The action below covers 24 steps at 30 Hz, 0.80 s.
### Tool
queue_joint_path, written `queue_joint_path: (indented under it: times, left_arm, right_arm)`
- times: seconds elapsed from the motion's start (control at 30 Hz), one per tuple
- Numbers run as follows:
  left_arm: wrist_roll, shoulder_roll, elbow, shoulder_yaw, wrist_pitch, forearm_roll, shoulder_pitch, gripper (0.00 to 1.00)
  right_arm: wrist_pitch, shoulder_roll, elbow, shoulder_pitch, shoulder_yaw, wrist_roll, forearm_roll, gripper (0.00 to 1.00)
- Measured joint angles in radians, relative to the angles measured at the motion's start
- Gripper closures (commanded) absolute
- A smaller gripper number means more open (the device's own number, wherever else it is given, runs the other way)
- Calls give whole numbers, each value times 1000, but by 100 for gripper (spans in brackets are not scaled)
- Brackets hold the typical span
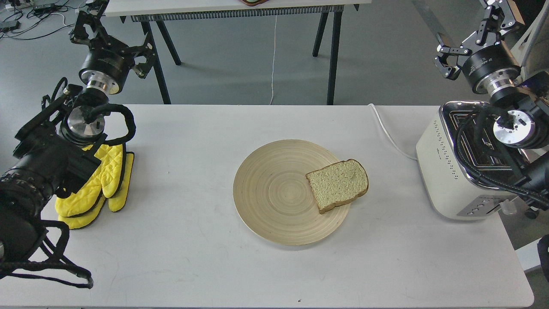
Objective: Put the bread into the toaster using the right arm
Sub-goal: 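Move the right gripper down from the toaster toward the bread slice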
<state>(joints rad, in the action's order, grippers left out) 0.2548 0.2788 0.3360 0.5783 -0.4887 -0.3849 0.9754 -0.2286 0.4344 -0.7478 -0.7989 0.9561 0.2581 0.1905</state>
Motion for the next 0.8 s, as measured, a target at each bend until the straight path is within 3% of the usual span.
queue_joint_path:
  times: [0.3, 0.43, 0.67, 0.8]
  left_arm:
    - [7, -1, 0, 1, 0, 0, 0, 0]
    - [7, 0, -1, 2, 0, 0, -2, 0]
    - [8, -1, -1, 3, 0, 0, -3, 0]
    - [8, -1, -1, 2, 0, 0, -2, 0]
  right_arm:
    - [9, 2, -20, 22, -30, 4, 5, 1]
    - [24, 31, -102, 52, -93, 6, 16, 1]
    - [203, 127, -380, 158, -239, 8, 124, 1]
    - [322, 132, -443, 207, -330, 8, 296, 1]
